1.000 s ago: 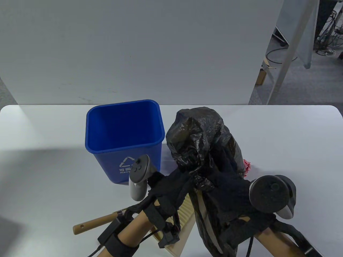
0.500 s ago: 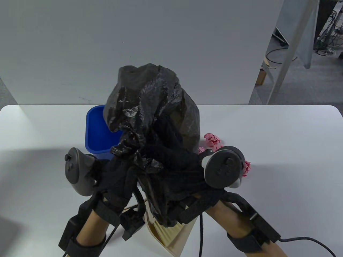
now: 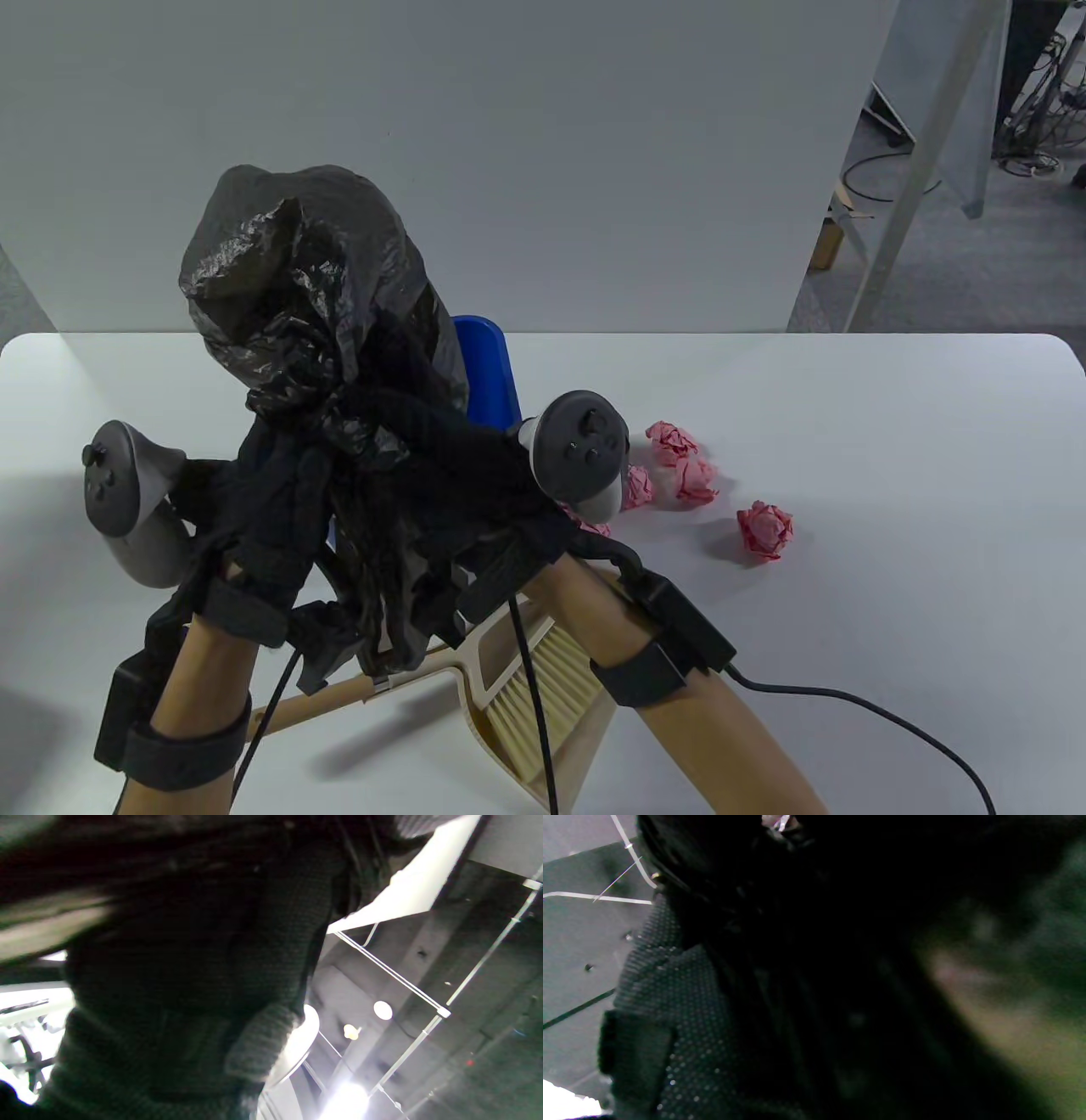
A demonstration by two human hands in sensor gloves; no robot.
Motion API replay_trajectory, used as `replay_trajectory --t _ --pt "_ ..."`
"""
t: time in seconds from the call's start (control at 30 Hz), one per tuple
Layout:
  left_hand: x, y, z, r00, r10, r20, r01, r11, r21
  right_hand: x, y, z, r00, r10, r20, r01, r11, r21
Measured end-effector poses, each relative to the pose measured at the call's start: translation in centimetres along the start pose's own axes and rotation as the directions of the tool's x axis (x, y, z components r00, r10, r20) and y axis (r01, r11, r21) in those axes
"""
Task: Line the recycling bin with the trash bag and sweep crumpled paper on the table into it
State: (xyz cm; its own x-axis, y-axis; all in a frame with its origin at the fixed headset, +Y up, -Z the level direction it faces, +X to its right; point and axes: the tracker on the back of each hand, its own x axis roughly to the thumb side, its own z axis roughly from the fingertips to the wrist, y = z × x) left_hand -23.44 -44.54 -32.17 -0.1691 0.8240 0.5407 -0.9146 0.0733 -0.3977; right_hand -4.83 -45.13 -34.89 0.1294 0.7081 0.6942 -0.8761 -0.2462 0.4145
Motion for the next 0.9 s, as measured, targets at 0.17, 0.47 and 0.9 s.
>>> replay_trajectory --t 0.17,0.47,0.9 --pt "-3.3 1.4 -1.3 0.992 0.073 -0.1 -0.074 0.997 -0.006 -3.4 -0.3 -0.3 0.995 -0.024 -0.096 0.02 0.999 -0.047" --pt "-6.2 7.6 0.1 0.798 -0.342 -0.496 0.512 0.819 0.259 -7.9 -4.6 1.3 0.862 0.314 -0.399 -0.358 0.933 -0.041" --pt "-9.9 11.2 6.2 0.262 -0.618 -0.741 0.891 0.451 -0.061 -15.0 -10.6 9.0 0.511 0.553 -0.658 -0.715 0.699 0.033"
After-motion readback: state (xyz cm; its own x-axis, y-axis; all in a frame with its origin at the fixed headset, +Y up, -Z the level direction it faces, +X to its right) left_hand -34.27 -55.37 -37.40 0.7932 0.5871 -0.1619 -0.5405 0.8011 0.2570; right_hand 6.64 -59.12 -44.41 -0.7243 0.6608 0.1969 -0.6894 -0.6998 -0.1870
